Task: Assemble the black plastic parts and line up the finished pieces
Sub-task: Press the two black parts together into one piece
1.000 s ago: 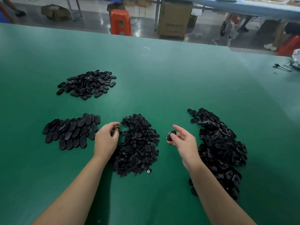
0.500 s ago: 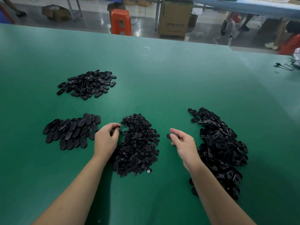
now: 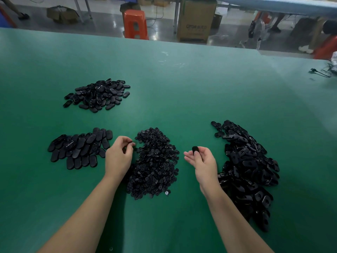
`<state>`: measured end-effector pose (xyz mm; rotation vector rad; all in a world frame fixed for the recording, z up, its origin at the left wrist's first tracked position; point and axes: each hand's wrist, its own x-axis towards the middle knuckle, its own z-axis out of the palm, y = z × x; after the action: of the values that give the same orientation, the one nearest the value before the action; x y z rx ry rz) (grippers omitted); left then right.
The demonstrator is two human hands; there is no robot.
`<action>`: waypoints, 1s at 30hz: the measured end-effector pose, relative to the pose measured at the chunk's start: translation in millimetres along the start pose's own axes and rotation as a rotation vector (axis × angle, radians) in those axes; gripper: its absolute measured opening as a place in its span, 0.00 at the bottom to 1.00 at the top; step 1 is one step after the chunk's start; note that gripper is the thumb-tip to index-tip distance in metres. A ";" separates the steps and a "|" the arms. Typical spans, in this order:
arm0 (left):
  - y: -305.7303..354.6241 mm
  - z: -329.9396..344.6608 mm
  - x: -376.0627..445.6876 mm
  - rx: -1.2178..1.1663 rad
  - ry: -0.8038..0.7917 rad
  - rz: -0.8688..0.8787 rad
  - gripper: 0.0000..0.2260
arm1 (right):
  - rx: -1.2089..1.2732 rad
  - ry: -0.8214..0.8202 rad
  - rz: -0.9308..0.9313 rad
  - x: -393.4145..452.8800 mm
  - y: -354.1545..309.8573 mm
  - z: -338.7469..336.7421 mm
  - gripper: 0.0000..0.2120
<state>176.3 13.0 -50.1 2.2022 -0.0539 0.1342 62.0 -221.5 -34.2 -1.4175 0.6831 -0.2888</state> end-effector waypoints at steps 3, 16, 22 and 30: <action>-0.5 0.6 -0.4 0.004 -0.004 -0.006 0.03 | 0.020 -0.014 -0.034 0.0 3.2 1.1 0.05; 0.9 -1.3 -1.3 0.070 -0.049 0.075 0.08 | 0.082 0.038 -0.134 -4.8 12.0 -0.4 0.11; 4.2 -2.8 -3.2 0.052 -0.045 0.063 0.08 | -0.010 0.123 -0.258 -6.1 18.4 4.1 0.10; 9.9 -8.5 -6.4 0.001 -0.034 -0.004 0.08 | -0.075 0.104 -0.209 -6.7 22.0 6.8 0.09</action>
<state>168.4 13.9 -37.9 2.2053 -0.0681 0.0950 56.2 -208.8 -53.6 -1.5567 0.6363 -0.5076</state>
